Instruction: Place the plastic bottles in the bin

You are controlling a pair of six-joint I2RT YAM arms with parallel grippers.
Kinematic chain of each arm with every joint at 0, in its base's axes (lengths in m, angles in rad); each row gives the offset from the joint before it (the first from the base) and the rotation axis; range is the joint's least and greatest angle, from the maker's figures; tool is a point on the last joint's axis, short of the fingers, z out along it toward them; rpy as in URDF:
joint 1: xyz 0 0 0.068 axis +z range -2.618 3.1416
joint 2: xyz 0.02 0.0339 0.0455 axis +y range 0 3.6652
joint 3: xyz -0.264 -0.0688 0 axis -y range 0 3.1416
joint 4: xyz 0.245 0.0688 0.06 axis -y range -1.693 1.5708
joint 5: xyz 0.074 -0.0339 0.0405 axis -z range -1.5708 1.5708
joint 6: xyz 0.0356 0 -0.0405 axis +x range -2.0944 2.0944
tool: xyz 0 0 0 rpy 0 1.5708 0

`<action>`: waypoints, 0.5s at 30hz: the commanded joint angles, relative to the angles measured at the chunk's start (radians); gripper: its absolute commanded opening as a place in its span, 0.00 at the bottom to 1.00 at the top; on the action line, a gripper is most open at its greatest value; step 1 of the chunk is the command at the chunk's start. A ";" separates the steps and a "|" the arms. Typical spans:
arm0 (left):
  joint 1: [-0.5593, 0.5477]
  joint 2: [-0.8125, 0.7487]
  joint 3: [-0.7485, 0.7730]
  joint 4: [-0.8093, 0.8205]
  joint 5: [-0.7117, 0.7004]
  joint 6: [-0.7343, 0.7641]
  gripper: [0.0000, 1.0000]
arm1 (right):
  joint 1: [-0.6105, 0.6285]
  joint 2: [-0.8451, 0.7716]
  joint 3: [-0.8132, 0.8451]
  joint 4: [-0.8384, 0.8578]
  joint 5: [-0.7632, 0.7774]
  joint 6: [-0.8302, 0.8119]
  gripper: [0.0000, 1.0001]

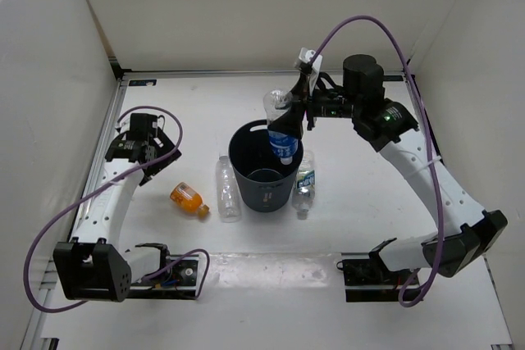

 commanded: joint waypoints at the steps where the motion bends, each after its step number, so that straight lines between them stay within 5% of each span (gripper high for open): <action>1: 0.022 0.000 0.008 0.015 0.027 -0.004 1.00 | -0.002 -0.037 -0.012 0.046 0.027 -0.006 0.74; 4: 0.036 0.027 0.015 0.010 0.050 -0.010 1.00 | -0.027 -0.059 -0.015 0.048 0.045 0.009 0.85; 10: 0.045 0.057 0.019 0.017 0.082 -0.036 1.00 | -0.142 -0.111 -0.015 0.123 0.154 0.196 0.87; 15: 0.045 0.069 0.019 0.008 0.089 -0.044 1.00 | -0.408 -0.106 -0.061 0.099 0.240 0.414 0.90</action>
